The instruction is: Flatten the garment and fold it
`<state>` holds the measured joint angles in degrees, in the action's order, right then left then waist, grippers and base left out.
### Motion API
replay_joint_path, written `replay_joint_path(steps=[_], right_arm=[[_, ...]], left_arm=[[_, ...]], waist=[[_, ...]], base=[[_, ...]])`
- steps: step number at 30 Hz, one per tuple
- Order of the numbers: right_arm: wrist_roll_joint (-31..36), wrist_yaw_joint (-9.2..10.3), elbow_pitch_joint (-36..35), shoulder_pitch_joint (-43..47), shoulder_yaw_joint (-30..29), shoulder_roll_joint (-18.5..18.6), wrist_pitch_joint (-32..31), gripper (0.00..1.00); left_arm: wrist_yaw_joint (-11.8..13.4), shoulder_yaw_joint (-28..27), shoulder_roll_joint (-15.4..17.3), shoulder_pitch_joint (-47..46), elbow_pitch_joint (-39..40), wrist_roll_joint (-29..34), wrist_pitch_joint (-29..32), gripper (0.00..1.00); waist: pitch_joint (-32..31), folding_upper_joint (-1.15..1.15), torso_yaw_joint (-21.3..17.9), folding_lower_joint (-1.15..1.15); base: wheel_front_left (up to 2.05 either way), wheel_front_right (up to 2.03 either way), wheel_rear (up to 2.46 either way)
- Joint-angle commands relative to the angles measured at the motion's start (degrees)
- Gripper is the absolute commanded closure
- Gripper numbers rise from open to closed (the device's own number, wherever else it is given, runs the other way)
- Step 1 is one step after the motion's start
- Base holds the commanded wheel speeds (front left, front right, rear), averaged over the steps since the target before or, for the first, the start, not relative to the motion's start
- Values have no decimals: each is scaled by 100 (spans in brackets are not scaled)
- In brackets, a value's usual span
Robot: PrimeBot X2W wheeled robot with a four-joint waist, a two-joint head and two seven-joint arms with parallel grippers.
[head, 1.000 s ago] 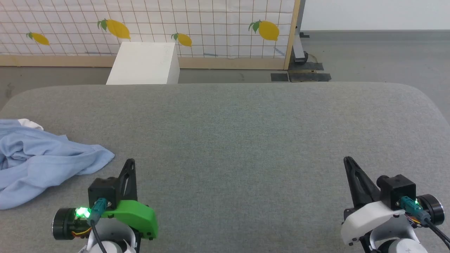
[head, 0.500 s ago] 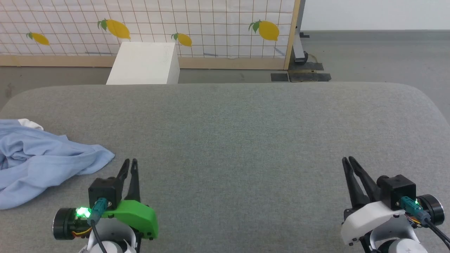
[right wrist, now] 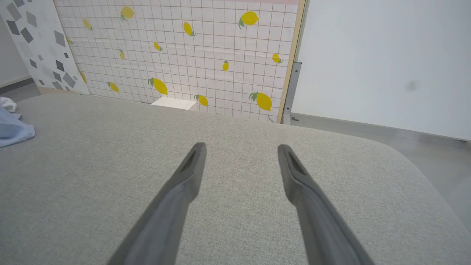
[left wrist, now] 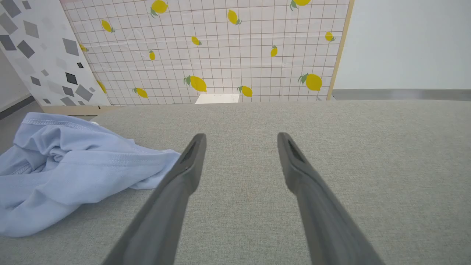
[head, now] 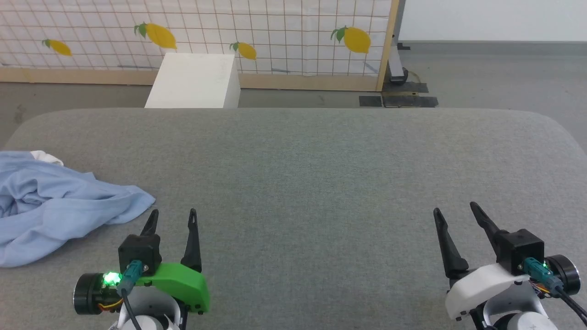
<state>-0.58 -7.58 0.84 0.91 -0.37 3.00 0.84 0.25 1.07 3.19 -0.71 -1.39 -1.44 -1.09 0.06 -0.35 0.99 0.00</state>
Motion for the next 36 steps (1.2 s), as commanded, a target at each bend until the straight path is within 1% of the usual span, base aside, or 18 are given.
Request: replay_joint_path(steps=[1, 11, 29, 36], right_arm=[[-60, 1, 31, -15, -6, -1, 64, 0], [-91, 2, 106, -50, 26, -2, 179, 0], [-149, 3, 216, -98, 100, -4, 385, 0], [-169, 3, 251, -102, 110, -5, 455, 0]], left_arm=[[50, 23, 10, -70, -40, -41, -61, 0], [137, 42, 49, -87, -141, -138, -180, 0], [299, 70, 91, -72, -271, -335, -404, 0], [335, 69, 101, -58, -279, -406, -485, 0]], waist=[[5, 3, 50, 0], [22, 6, 372, 0], [42, 11, 1073, 0], [57, 13, 1276, 0]], base=[[0, 0, 0], [0, 0, 0], [0, 0, 0], [0, 0, 0]])
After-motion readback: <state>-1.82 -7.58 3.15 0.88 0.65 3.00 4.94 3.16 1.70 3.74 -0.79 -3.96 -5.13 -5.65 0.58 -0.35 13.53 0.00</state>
